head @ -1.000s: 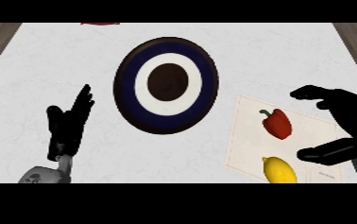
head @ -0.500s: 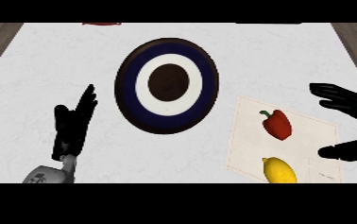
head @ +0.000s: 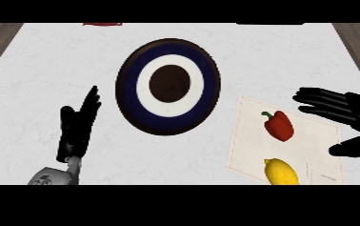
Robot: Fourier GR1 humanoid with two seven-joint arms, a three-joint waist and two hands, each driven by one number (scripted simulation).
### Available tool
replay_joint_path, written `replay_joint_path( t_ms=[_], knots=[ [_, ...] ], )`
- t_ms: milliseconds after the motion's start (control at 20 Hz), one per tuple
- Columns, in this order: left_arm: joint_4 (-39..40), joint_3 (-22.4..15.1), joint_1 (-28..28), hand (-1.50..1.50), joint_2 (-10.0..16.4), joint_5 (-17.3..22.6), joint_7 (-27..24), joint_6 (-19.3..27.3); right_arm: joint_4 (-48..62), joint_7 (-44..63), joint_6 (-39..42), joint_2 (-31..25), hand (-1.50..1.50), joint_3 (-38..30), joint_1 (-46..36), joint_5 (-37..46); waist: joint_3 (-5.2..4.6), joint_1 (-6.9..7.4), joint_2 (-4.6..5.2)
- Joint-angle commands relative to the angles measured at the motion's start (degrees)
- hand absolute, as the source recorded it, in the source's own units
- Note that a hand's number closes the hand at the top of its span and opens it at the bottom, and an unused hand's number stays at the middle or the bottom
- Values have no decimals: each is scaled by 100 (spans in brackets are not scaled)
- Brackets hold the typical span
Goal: Pick the bell pepper from the placemat and place it in the plate
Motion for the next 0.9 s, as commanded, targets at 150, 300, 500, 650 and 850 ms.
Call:
replay_joint_path(
  t_ms=[150,300,500,650,850],
  knots=[
    [383,179,189,0,-206,-98,-487,-189,799,-882,59,138,-150,127,-443,615,-5,-32,-9],
    [92,49,114,0,-308,-216,-127,-114,965,-838,38,257,-150,238,-651,763,-4,-27,-10],
    [214,296,178,0,-203,-185,-321,-233,1337,-1082,-236,481,-150,376,-702,916,-4,-17,-4],
    [-209,132,421,0,-264,-305,-181,-214,1350,-968,-259,567,-150,408,-816,1034,-4,-22,-15],
    [175,241,-264,0,-441,-458,207,-115,1657,-702,-436,1039,-150,613,-1031,1344,-4,-44,-2]
  ],
)
